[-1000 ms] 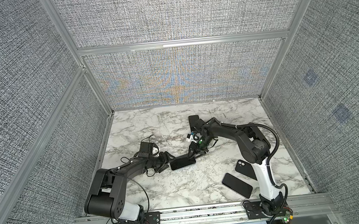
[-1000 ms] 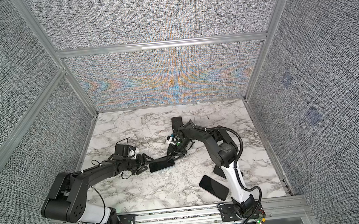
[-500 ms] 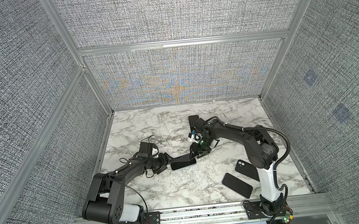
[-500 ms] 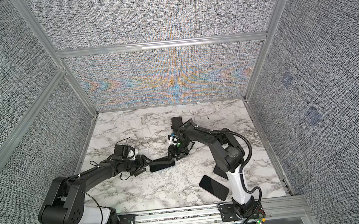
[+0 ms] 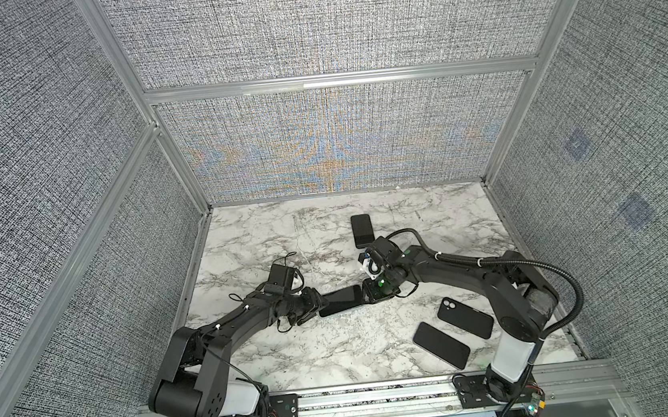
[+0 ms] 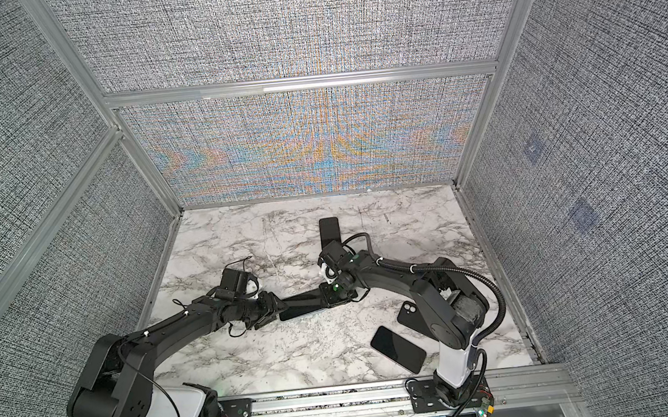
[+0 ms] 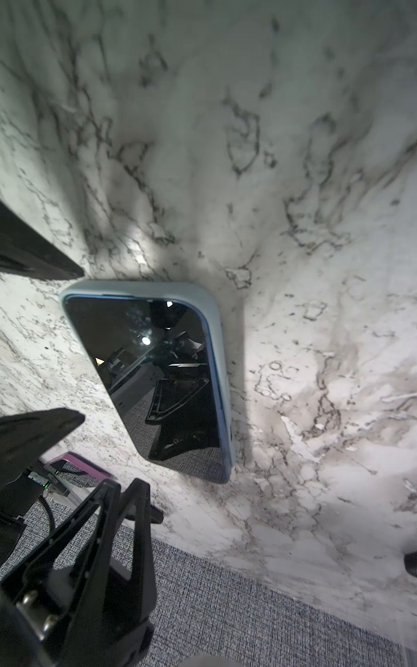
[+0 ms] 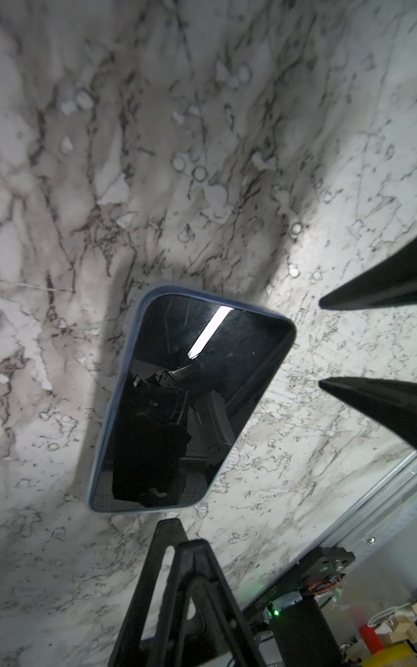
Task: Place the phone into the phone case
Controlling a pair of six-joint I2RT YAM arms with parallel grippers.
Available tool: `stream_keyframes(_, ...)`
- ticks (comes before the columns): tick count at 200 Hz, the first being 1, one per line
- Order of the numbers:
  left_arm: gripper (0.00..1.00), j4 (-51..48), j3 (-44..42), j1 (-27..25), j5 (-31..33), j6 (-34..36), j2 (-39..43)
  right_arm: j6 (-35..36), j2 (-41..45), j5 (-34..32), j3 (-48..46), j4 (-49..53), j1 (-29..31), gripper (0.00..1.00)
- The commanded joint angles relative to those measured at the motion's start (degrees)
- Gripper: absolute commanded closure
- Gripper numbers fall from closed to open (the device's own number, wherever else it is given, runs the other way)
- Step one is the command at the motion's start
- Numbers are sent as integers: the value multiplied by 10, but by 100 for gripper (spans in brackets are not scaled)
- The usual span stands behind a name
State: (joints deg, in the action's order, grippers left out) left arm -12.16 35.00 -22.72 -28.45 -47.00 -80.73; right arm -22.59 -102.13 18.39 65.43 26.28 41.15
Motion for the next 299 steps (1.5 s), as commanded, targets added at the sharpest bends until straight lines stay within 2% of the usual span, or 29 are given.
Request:
stream_keyframes(1, 45, -8, 12, -5, 12, -3, -8, -7, -3, -25, 0, -29, 1, 65)
stream_keyframes(68, 48, -21, 25, -13, 24, 0, -35, -6, -14, -22, -5, -31, 0, 69)
stream_keyframes(134, 48, -56, 32, -13, 42, 7, -8, -8, -25, -11, 0, -37, 0, 72)
stream_keyframes(299, 49, -31, 42, -13, 34, 17, -52, -17, -29, 10, -8, -48, 1, 76)
